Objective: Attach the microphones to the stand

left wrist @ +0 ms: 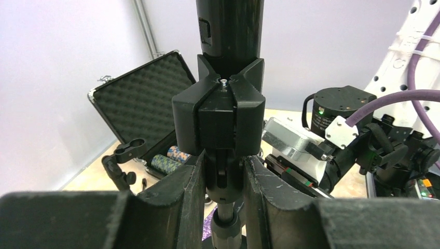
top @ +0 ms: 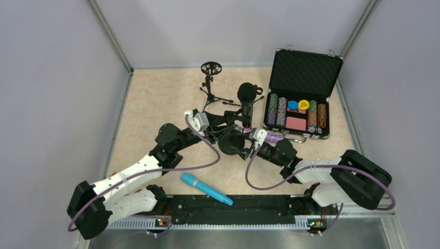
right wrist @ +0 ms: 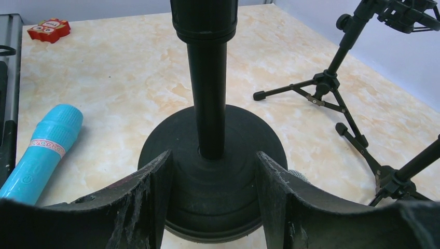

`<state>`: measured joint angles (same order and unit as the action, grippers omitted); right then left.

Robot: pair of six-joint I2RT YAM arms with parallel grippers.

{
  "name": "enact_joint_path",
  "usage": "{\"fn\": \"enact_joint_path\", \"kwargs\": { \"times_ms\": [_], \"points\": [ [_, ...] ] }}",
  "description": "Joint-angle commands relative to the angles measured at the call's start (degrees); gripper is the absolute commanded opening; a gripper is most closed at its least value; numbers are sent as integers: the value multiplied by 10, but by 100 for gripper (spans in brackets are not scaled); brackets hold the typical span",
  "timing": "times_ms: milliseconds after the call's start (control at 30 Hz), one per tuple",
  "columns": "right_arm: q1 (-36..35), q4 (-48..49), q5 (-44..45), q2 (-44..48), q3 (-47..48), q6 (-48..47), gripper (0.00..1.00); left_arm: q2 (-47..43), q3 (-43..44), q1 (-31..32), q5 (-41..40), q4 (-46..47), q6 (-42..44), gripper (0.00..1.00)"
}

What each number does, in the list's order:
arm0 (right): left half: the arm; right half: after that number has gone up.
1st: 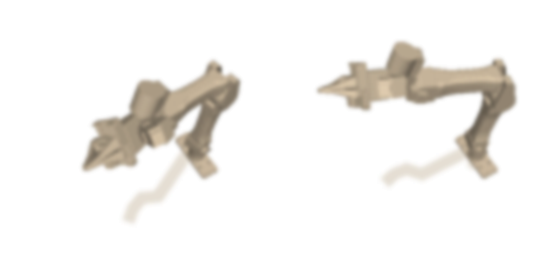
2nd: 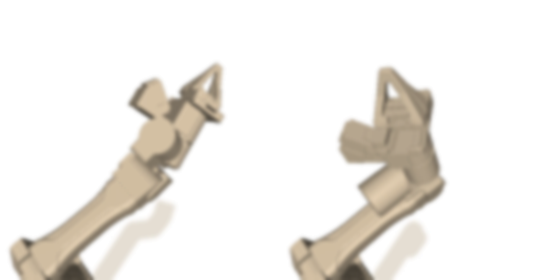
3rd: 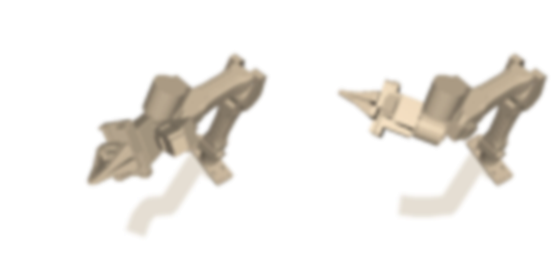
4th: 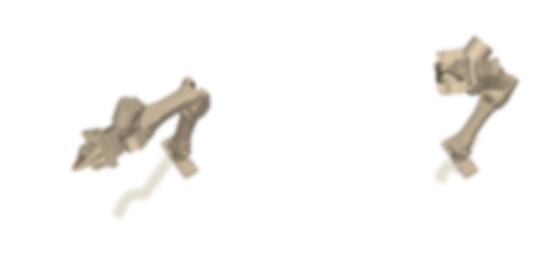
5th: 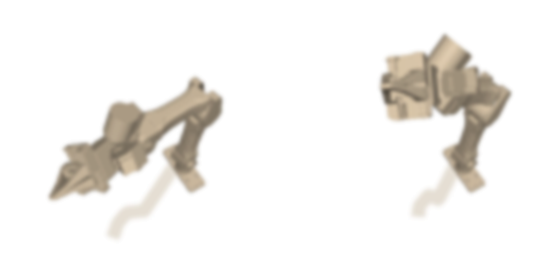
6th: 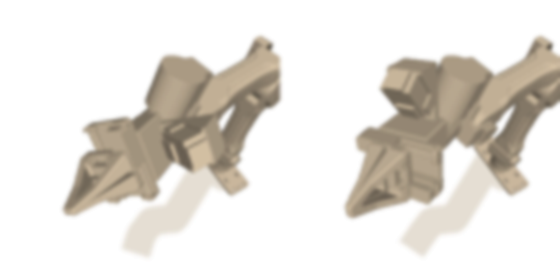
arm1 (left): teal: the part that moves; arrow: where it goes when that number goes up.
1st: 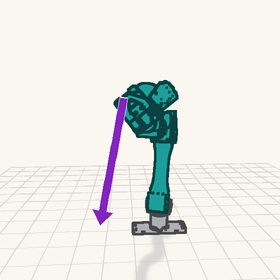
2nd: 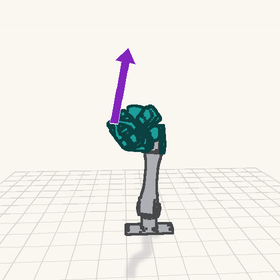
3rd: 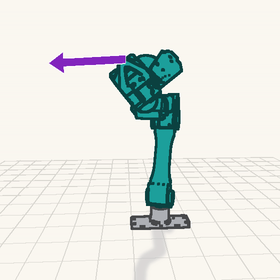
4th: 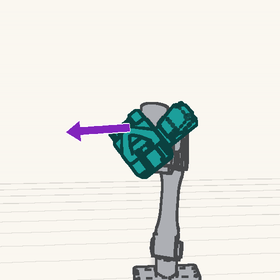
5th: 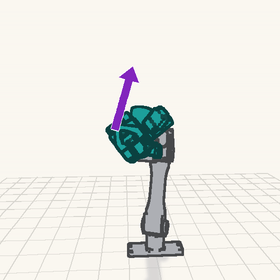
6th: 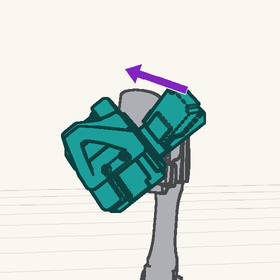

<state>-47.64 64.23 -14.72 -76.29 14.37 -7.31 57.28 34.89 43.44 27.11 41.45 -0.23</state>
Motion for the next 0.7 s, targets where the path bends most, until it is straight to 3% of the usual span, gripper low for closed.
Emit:
{"fn": "enact_joint_path", "kwargs": {
  "times_ms": [0, 400, 667],
  "points": [
    [-4, -101, 21, -18, -18, 13, 57, -63, 72, 2, -47, 173, 38, 0],
    [-12, -108, 9, 2, -22, 12, 58, -68, 72, 2, -61, 134, 72, 0],
    [-12, -97, -12, 137, -59, 27, 58, -84, 20, 2, -115, 129, 76, 0]
  ]
}}
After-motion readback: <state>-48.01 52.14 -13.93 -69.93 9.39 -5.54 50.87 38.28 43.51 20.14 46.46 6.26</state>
